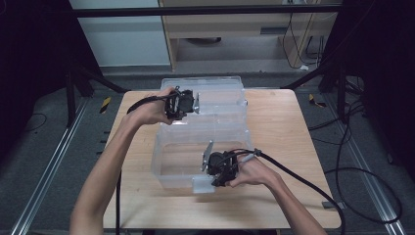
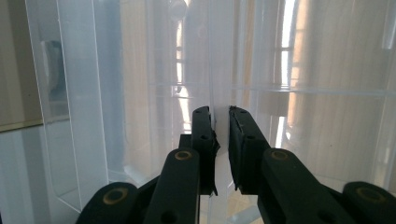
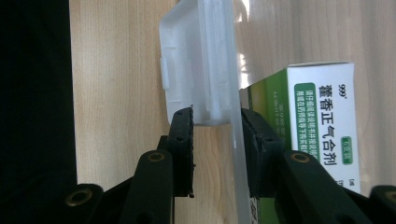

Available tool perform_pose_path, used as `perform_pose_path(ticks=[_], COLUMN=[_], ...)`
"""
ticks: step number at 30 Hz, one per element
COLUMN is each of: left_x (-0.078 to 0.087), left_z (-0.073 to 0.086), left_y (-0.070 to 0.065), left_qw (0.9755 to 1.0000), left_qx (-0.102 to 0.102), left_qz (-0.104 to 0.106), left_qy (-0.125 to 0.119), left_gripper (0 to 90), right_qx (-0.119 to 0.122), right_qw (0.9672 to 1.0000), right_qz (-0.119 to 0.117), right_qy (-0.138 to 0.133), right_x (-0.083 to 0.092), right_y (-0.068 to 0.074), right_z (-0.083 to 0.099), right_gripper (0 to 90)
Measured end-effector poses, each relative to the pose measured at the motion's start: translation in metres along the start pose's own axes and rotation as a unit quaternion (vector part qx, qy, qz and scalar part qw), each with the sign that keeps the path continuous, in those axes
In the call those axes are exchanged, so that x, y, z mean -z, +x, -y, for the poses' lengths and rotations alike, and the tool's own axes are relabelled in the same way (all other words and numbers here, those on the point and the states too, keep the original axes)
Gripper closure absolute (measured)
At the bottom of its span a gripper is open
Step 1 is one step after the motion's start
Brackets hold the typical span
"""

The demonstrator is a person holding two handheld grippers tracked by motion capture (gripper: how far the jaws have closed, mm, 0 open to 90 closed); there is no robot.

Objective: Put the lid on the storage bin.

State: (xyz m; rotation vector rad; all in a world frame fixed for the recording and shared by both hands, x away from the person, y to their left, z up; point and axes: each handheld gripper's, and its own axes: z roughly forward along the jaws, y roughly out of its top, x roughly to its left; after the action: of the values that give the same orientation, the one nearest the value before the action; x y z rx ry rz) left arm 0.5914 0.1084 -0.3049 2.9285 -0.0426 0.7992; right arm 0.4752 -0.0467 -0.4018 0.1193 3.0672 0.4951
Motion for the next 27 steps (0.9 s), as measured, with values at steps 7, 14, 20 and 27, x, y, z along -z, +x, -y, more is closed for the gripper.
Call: perform_pose_path(ticks=[7, 14, 20, 27], left_x=[0.003, 0.010, 0.016, 0.020], left_z=[-0.002, -0.002, -0.004, -0.005], left_y=[-0.002, -0.004, -0.009, -0.015], left_qw=[1.0000, 0.9997, 0.9997, 0.9997], left_qx=[0.002, -0.004, -0.018, -0.016], left_qz=[0.005, 0.020, 0.011, 0.013], left_qy=[-0.004, -0.009, -0.012, -0.016], left_gripper=[82.4, 84.0, 84.4, 84.8], right_qx=[0.000, -0.004, -0.005, -0.010], right_qw=[1.0000, 0.9999, 0.9998, 0.9996], right_qz=[0.003, 0.012, 0.019, 0.024], right_qy=[0.000, -0.006, -0.008, -0.010], right_x=[0.000, -0.001, -0.001, -0.001], right_y=[0.000, 0.002, 0.004, 0.006], right_z=[0.000, 0.001, 0.001, 0.002], right_gripper=[67.3, 67.3, 67.2, 67.0])
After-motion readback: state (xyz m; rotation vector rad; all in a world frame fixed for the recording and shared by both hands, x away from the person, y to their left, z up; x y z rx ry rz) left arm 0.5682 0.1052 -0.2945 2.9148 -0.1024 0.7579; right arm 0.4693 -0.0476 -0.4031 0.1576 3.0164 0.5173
